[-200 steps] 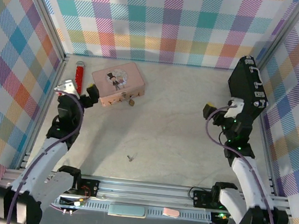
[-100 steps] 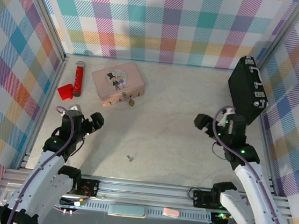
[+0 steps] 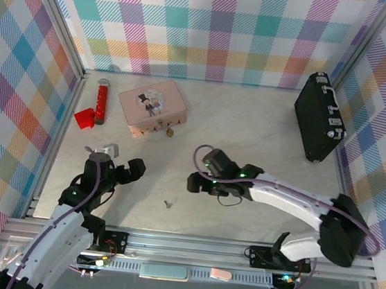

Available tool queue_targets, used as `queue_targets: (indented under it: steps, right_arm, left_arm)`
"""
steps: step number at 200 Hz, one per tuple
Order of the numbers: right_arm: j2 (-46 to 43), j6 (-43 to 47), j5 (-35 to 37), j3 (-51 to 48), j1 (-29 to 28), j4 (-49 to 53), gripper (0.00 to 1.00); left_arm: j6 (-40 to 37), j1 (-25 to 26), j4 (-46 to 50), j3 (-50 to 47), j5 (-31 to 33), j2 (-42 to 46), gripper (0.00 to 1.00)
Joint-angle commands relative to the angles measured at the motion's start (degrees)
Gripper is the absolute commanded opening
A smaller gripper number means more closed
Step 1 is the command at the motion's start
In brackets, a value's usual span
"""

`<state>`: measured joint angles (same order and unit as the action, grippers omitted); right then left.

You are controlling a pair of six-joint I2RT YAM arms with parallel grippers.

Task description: Unlock a padlock with a key

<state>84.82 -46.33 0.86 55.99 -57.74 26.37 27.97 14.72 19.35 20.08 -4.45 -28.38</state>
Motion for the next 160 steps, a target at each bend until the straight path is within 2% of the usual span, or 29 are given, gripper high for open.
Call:
queue_targets:
  steps: [1,36,82,160]
  right_arm:
    - [4.7,-1.7,-1.1,5.0,-2.9,2.5,0.74]
    - [11.8,-2.0,-4.0,9.5,-6.5,3.4,0.65]
    - [19.1,-2.3,-5.9,14.8,-8.2,6.5,0.51]
    - [25.7,-2.8,-6.2,19.9,-8.7,10.1,0.41]
  left_arm:
    - [-0.3,0.6,0.2,-0.6,2.3,3.8,1.0]
    - [0.1,0.6,3.0,-0.6,4.8,8.1,1.0]
    - [0.5,0.8,5.6,0.3,7.8,9.3,1.0]
    - [0.5,1.7,6.8,0.7,9.5,10.1,1.0]
